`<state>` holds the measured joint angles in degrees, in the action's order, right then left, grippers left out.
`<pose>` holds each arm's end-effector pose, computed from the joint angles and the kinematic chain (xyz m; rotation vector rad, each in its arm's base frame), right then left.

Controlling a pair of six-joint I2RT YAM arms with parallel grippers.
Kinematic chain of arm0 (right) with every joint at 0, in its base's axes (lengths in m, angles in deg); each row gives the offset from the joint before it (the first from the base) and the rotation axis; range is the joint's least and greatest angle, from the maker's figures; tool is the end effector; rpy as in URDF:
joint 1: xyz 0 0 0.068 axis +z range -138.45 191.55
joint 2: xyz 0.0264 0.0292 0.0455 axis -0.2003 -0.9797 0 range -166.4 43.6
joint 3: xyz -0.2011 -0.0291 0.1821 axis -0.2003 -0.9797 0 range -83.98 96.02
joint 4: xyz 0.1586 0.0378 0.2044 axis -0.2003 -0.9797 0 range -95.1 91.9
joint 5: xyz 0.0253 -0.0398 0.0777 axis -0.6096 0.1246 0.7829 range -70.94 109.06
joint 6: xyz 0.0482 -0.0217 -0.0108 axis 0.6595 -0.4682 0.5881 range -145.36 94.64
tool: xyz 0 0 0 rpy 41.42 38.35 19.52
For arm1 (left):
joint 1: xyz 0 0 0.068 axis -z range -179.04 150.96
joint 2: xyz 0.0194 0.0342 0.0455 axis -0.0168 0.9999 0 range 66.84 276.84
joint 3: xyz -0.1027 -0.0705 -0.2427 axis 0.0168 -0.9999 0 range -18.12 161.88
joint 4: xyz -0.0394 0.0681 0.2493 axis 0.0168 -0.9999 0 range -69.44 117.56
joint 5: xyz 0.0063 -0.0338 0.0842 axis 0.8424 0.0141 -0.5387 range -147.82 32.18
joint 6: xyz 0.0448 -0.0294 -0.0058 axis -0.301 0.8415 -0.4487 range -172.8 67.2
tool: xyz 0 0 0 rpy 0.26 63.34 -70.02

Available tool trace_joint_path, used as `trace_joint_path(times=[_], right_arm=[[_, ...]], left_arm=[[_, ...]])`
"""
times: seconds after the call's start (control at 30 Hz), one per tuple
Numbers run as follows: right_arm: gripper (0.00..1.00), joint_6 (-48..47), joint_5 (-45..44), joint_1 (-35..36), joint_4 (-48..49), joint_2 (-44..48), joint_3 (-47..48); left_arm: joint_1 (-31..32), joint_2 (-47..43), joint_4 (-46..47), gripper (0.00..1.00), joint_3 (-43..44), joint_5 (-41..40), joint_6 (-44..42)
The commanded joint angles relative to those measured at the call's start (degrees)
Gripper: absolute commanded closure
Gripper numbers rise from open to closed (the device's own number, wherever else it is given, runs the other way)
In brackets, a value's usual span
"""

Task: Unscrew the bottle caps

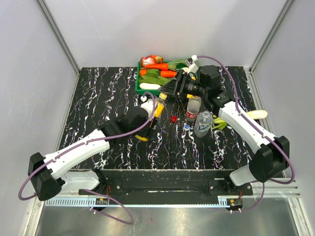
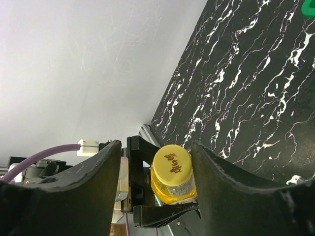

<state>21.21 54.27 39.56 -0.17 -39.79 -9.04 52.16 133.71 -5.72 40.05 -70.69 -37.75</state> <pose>0.2924 0.1788 0.3802 -0.1887 1.9602 1.4398 0.1618 -0.1887 0.3059 0.6042 2.2244 -0.3429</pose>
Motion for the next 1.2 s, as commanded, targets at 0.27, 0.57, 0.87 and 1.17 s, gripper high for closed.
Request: trace_joint_path(times=[0.27,0.57,0.87,1.17], right_arm=[[0.42,1.86,3.21,0.12,4.70,-0.37,-1.28],[0.46,0.10,2.50,0.12,2.42,-0.80,-1.46],[0.78,-0.77,2.86,0.20,2.42,-0.45,-2.51],[1.00,-6.13,3.91,0.20,-0.31,1.48,-2.87]], left_arm=[[1.36,0.72,0.49,0.64,4.05,-4.10,0.33],[2.59,1.59,-0.38,0.64,4.58,-6.29,1.39],[2.94,4.23,-1.44,0.64,5.81,-6.74,1.83],[2.68,4.50,0.58,0.67,4.06,-0.42,2.62]])
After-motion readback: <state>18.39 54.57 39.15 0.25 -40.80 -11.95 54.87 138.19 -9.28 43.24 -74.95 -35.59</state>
